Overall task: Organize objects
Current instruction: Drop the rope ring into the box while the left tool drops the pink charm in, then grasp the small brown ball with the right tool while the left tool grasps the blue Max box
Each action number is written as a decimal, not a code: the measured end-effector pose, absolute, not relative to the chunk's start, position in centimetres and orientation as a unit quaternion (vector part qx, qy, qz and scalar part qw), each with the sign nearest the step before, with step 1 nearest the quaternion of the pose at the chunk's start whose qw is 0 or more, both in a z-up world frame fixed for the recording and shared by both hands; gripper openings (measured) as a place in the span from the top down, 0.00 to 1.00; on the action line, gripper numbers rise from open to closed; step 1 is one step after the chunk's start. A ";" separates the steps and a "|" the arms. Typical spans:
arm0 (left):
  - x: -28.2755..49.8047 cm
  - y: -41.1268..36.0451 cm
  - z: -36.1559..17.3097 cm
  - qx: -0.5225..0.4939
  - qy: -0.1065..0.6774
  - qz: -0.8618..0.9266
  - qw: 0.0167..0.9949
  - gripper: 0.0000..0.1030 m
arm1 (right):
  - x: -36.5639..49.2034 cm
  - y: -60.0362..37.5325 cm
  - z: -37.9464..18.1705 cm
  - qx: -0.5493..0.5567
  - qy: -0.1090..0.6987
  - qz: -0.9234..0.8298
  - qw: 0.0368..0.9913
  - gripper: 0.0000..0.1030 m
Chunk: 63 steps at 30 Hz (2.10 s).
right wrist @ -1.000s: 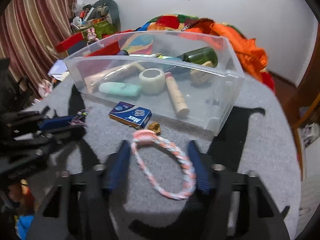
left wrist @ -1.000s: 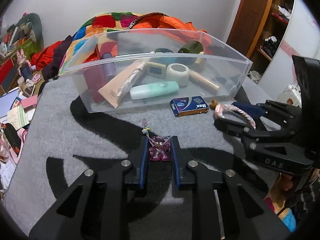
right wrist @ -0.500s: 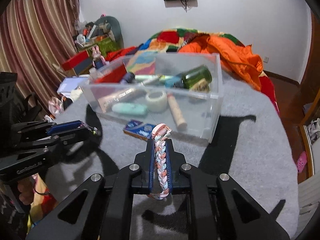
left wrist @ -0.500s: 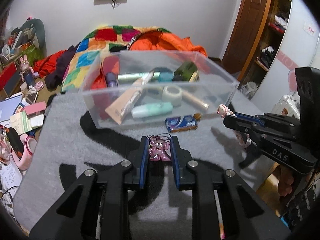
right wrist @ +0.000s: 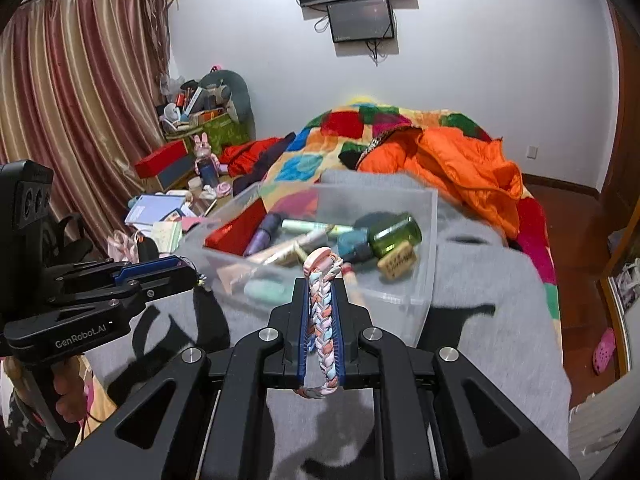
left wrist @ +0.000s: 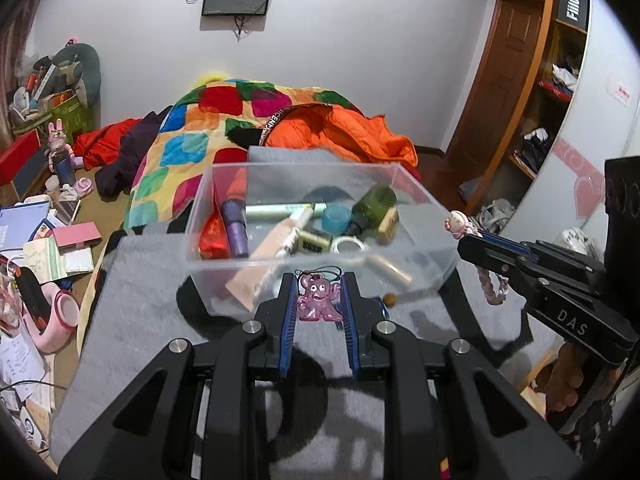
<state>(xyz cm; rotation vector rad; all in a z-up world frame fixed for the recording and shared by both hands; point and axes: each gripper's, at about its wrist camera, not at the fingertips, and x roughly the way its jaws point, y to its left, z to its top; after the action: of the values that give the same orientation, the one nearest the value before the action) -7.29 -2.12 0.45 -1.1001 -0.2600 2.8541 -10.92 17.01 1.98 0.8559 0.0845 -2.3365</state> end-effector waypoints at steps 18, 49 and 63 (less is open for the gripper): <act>-13.0 -2.6 1.3 -0.353 -0.087 0.931 0.035 0.80 | -17.5 15.3 1.5 0.339 0.037 -0.897 0.283 0.91; -10.5 -0.7 -0.9 -0.389 -0.051 0.919 0.049 0.42 | -15.6 17.0 0.6 0.352 0.053 -0.890 0.284 0.69; -13.4 3.0 -7.4 -0.492 -0.046 0.866 0.077 0.40 | -12.5 19.5 -1.0 0.364 0.053 -0.886 0.283 0.65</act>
<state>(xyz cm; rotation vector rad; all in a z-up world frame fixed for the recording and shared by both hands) -13.45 2.97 -7.40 -1.4732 -0.1383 2.5944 -12.51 19.53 -0.98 0.9754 0.1422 -2.3710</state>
